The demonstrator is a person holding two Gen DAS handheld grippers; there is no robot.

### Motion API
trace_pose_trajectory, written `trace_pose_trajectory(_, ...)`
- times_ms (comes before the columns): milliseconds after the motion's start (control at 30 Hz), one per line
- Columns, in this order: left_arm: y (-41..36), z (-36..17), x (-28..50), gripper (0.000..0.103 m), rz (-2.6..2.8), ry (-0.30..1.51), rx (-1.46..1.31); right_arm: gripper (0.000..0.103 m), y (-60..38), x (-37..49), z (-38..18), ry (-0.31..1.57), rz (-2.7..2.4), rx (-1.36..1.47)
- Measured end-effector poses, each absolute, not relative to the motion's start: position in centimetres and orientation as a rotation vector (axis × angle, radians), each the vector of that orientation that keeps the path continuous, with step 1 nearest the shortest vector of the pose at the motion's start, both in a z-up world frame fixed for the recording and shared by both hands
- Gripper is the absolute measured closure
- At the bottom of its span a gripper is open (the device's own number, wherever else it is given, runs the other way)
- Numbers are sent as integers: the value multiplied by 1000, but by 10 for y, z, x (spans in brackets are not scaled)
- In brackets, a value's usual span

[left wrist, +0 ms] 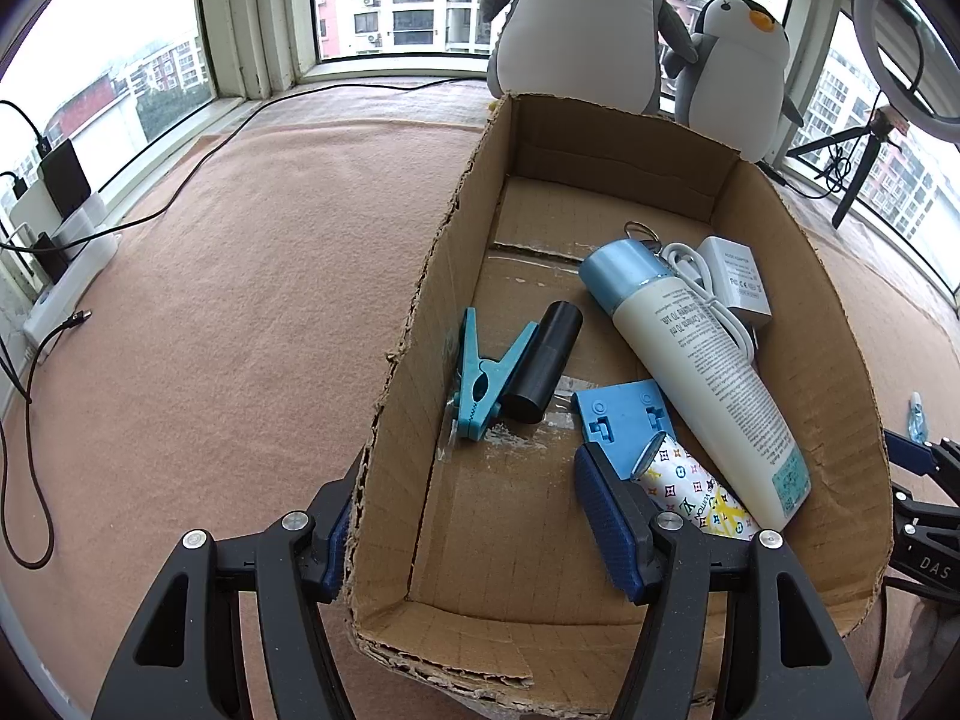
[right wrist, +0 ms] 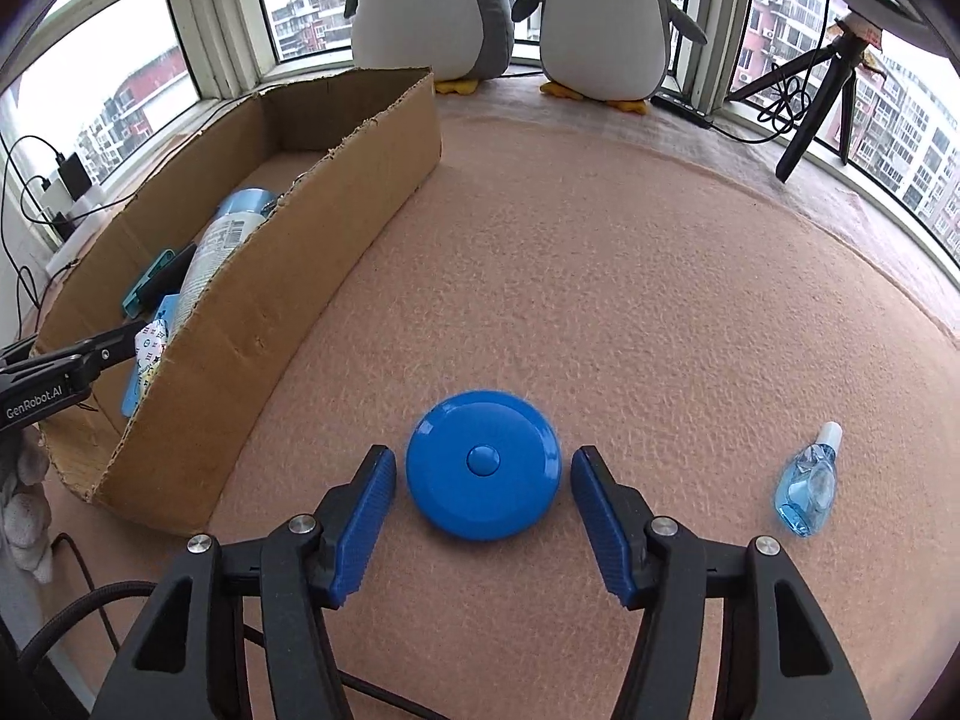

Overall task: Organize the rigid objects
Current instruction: 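Grasp the blue tape measure with the right gripper and lift, then carry the tape measure into the box and release it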

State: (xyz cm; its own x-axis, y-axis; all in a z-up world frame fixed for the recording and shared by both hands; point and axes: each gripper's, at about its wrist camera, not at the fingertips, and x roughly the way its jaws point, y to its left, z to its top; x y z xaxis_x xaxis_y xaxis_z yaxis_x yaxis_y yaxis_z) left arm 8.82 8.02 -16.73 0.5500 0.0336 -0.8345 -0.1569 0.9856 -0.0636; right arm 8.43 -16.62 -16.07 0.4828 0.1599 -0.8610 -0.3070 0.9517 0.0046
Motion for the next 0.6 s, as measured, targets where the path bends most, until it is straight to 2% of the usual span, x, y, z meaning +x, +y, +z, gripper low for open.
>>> trace_pose_trajectory(100, 80, -167, 88, 35, 113, 982, -136, 57, -166, 86, -160, 1031, 291, -169)
trace_pose_trajectory(333, 80, -167, 88, 35, 113, 983, -136, 57, -167, 86, -153, 1017, 293, -168)
trace_pose_trajectory(600, 80, -167, 88, 35, 113, 982, -137, 57, -162, 88, -105, 912, 328, -120)
